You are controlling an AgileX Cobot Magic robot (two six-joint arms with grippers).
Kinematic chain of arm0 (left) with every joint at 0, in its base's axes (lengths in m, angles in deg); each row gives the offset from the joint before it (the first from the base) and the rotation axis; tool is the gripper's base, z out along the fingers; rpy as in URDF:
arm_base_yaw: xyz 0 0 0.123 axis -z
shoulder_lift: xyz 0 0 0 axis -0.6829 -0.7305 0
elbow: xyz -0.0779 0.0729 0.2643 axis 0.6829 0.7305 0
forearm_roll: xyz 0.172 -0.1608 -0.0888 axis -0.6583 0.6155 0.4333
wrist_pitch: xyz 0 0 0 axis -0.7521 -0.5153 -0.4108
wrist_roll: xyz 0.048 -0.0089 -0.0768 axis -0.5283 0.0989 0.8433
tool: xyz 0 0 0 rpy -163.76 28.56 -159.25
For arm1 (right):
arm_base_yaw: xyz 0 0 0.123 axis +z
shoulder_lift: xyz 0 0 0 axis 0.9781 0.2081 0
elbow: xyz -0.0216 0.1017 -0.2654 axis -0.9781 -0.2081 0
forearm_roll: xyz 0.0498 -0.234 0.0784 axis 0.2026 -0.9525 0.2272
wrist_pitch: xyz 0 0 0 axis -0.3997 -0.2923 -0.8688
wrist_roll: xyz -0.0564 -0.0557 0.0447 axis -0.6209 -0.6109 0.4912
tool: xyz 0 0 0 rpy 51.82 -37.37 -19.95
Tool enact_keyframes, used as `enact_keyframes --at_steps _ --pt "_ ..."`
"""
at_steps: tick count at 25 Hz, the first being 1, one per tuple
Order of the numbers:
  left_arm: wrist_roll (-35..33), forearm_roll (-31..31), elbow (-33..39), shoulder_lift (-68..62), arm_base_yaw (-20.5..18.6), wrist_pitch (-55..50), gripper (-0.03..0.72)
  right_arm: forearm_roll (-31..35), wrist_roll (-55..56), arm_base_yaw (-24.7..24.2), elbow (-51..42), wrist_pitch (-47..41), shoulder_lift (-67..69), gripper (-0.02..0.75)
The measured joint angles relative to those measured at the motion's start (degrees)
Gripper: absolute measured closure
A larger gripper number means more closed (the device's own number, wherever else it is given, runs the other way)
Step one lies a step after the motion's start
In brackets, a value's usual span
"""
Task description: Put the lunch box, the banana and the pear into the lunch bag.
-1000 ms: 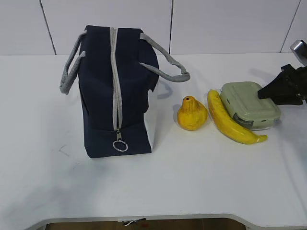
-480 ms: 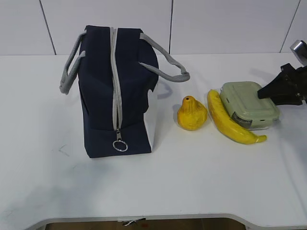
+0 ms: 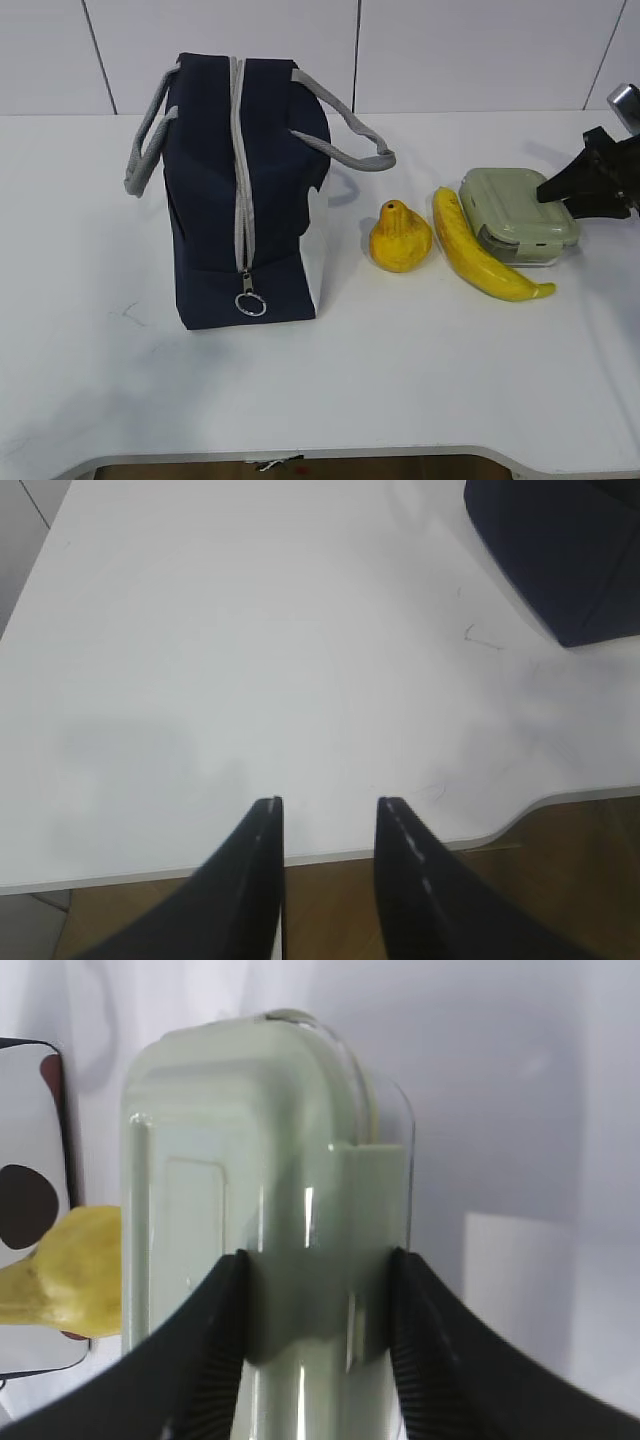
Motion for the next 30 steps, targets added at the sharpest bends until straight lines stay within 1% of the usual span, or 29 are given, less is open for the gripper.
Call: enact_keyframes --at_steps 8,21,30 --pt "0.0 0.0 0.0 0.0 0.0 0.0 0.452 -2.5 2.7 0.0 -0.1 0.4 -1.8 0.398" --pt "0.0 0.0 0.0 0.0 0.0 0.0 0.452 -2.5 7.1 0.0 -0.1 0.4 -4.8 0.399" --pt "0.0 0.0 0.0 0.0 0.0 0.0 0.452 -2.8 9.3 2.5 -0.1 0.2 -10.4 0.400"
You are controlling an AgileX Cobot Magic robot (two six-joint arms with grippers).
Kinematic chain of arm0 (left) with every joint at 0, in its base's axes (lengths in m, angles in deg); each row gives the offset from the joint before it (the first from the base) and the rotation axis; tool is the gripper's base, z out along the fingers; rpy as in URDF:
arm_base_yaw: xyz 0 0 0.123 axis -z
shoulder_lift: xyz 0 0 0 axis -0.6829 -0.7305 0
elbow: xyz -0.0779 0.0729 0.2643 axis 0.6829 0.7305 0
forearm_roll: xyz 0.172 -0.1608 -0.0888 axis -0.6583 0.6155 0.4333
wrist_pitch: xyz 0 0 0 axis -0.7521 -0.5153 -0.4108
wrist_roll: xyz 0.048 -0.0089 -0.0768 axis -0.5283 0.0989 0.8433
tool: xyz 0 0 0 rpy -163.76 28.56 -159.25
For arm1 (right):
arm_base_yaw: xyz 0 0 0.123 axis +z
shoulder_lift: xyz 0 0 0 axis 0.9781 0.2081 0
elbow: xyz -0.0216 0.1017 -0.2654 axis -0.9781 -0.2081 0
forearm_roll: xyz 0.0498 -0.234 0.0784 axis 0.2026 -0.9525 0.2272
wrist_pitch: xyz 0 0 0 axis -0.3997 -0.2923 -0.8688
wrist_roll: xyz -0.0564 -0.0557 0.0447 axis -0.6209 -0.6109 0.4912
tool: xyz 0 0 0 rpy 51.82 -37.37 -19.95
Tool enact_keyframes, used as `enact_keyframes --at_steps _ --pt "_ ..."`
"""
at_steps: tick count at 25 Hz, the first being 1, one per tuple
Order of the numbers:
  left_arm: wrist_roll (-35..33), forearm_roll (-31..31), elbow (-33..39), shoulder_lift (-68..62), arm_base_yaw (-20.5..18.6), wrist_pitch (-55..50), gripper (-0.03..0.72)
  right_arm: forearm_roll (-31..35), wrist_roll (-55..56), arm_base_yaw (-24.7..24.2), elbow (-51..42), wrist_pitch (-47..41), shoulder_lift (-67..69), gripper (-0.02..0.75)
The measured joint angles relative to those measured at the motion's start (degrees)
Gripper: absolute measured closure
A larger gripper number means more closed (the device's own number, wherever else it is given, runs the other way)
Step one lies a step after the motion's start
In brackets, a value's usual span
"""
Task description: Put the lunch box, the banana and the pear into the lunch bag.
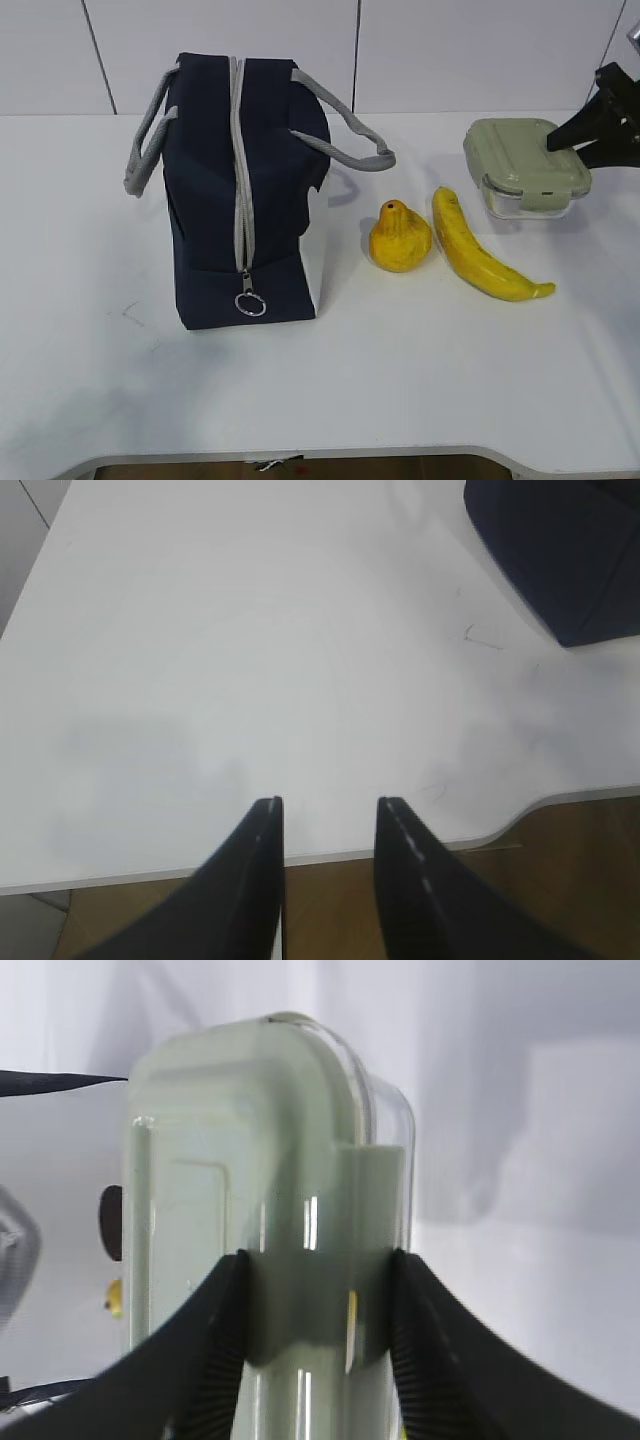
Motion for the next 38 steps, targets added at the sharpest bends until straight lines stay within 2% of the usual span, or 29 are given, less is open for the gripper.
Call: enact_keyframes --at_steps 4,10,19,25,32,38 --pt "0.0 0.4 0.0 0.0 0.0 0.0 0.452 0.0 1.2 1.7 0.0 0.0 -2.8 0.400" --pt "0.0 4.8 0.0 0.0 0.0 0.0 0.452 0.8 3.4 5.2 0.0 -0.8 -6.1 0.400" --pt "0.0 7.9 0.0 -0.8 0.0 0.7 0.450 6.4 4.5 10.4 -0.1 -1.1 -8.9 0.400" --pt "-2.3 10.3 -0.2 -2.6 0.0 1.5 0.451 9.3 4.6 13.4 -0.3 -1.2 -8.9 0.400" --pt "-2.8 11.8 -1.1 -3.5 0.0 2.9 0.449 11.9 4.6 13.7 -0.4 -1.2 -8.9 0.400" --pt "-4.9 15.7 -1.1 -7.0 0.0 6.7 0.449 13.2 4.6 13.7 -0.4 -1.2 -8.9 0.400"
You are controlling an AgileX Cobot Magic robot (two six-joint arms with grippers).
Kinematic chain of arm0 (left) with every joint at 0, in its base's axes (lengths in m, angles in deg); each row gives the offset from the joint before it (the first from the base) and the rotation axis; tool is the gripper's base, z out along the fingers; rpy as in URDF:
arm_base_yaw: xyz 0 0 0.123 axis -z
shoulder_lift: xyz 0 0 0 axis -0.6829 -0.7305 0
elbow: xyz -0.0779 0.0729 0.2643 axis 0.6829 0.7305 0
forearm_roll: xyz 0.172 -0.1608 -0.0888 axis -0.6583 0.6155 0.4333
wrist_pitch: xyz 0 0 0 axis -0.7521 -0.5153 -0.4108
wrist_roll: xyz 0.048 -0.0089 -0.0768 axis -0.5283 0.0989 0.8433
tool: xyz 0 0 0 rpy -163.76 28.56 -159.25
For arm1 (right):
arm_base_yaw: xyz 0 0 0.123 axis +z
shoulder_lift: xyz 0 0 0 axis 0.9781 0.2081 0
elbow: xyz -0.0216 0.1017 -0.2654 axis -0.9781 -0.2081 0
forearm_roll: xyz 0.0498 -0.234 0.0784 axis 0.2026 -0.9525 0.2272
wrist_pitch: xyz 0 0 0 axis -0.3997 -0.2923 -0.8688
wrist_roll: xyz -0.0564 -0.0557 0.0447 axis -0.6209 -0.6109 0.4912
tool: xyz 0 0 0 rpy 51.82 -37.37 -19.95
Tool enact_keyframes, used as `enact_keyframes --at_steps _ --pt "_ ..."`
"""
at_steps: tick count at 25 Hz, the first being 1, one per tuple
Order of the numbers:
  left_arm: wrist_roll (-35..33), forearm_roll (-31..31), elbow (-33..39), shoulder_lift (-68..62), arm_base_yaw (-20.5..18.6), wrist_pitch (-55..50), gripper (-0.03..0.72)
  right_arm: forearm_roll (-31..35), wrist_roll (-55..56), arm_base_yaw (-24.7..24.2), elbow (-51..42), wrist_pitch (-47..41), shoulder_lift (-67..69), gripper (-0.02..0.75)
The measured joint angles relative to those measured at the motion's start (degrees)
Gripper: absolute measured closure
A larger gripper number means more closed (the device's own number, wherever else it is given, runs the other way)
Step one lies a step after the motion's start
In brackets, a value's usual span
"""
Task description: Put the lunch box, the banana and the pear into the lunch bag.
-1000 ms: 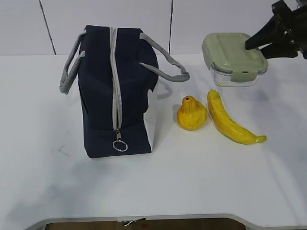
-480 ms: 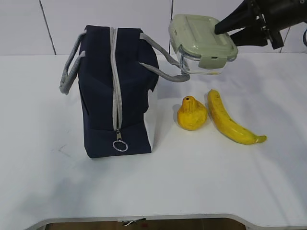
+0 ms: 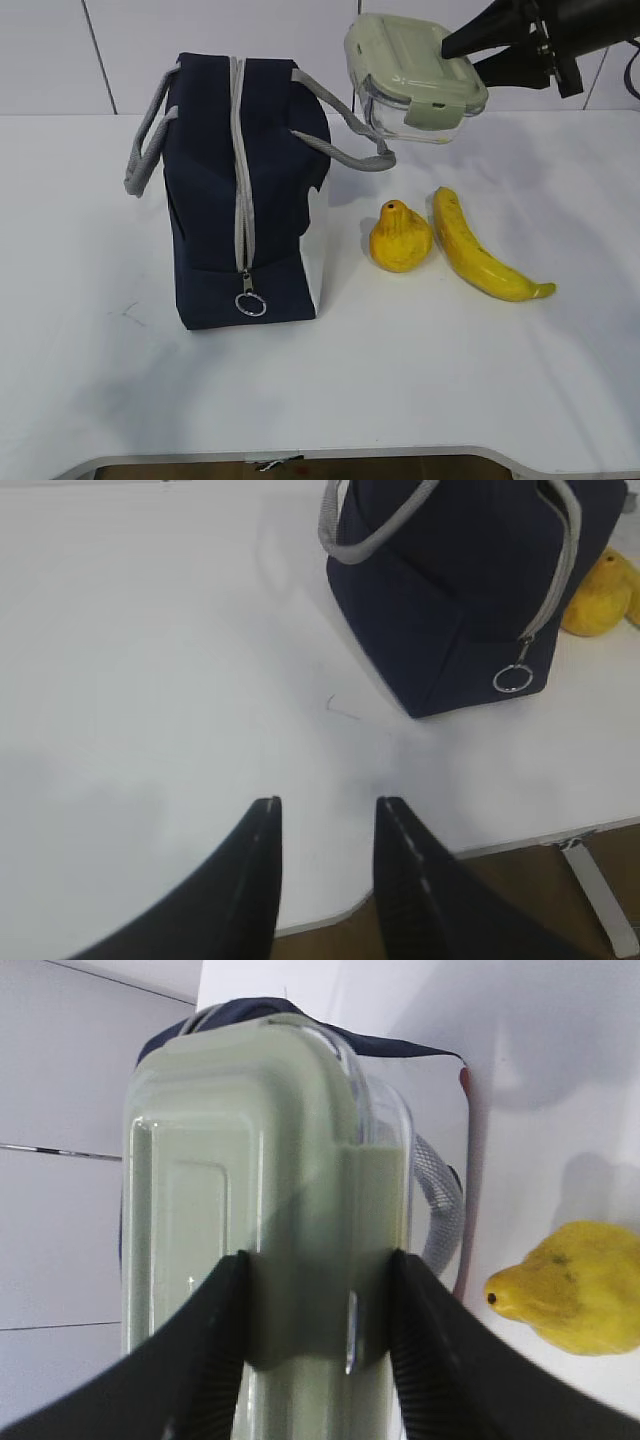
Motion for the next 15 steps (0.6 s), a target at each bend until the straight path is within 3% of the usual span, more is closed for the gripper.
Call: enact_keyframes --at_steps 8,15 --pt "-4.8 4.4 0.0 -6.7 0.0 4.1 0.449 0.7 0.1 0.0 0.0 0.0 0.0 0.400" --pt "-11.2 12.2 0.0 -14.8 0.0 8.2 0.449 2.1 -0.6 1.5 0.0 0.1 0.0 0.400"
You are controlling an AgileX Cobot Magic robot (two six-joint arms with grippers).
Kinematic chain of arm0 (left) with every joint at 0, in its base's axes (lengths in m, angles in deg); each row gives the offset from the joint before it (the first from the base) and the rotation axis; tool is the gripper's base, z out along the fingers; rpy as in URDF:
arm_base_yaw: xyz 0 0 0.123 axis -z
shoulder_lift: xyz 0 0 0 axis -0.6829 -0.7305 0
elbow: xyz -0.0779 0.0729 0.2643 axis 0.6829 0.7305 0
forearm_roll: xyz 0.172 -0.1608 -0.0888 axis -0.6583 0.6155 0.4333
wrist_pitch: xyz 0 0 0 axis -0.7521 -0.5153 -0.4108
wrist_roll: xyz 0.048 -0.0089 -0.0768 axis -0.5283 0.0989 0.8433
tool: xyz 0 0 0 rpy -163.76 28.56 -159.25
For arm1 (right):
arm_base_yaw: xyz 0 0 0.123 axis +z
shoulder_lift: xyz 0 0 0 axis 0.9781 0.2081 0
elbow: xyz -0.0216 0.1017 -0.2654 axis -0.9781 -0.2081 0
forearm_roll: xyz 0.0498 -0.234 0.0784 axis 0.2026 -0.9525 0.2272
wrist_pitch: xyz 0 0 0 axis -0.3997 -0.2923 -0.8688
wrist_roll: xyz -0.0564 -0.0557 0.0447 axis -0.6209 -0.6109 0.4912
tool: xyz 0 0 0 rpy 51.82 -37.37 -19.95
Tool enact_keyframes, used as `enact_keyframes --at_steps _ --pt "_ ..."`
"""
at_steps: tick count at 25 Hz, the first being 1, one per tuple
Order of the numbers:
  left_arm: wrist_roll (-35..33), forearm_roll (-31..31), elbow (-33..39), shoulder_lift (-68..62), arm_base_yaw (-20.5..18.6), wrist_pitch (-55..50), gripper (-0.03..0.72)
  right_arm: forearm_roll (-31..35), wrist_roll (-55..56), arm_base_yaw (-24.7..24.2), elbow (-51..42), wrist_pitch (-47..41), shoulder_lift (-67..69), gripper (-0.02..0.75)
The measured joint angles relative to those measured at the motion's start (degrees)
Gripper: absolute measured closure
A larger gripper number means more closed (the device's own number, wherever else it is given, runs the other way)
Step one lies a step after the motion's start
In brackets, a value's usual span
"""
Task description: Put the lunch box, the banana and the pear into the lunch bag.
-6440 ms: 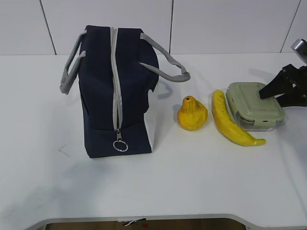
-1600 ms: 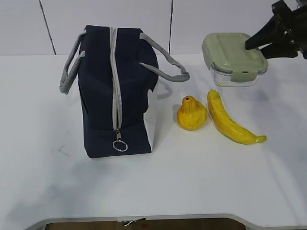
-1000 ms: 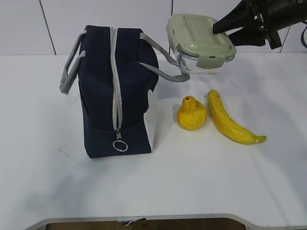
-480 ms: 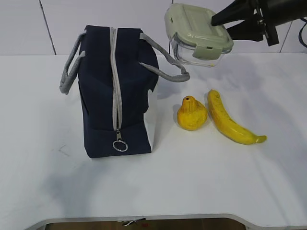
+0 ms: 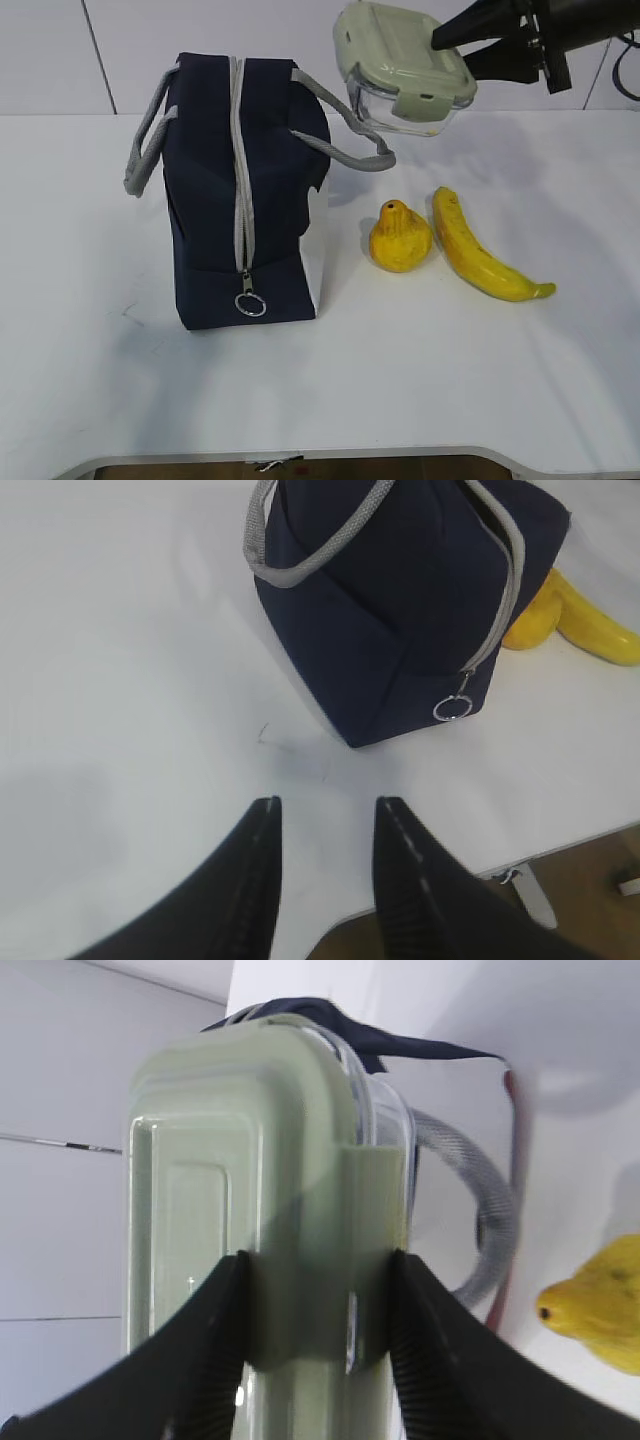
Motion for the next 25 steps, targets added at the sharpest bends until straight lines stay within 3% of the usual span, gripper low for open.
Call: enact_keyframes --at_steps 7,14,20,25 --pt "-3.0 8.6 -4.3 -12.8 0.0 2.7 0.444 1.0 -0.3 4.2 0.0 0.1 0.0 0.400" --pt "-9.3 19.3 -15.0 -29.8 0.0 0.4 0.395 4.5 -1.8 7.8 0.0 0.1 0.0 0.400" --pt "-14.2 24.7 -24.2 -43.6 0.1 -3.2 0.392 5.7 -2.4 10.2 0.0 0.2 0.0 0.400" --pt "-14.7 25.6 -30.1 -52.4 3.9 -3.9 0.380 5.9 -2.7 10.5 0.0 0.2 0.0 0.400"
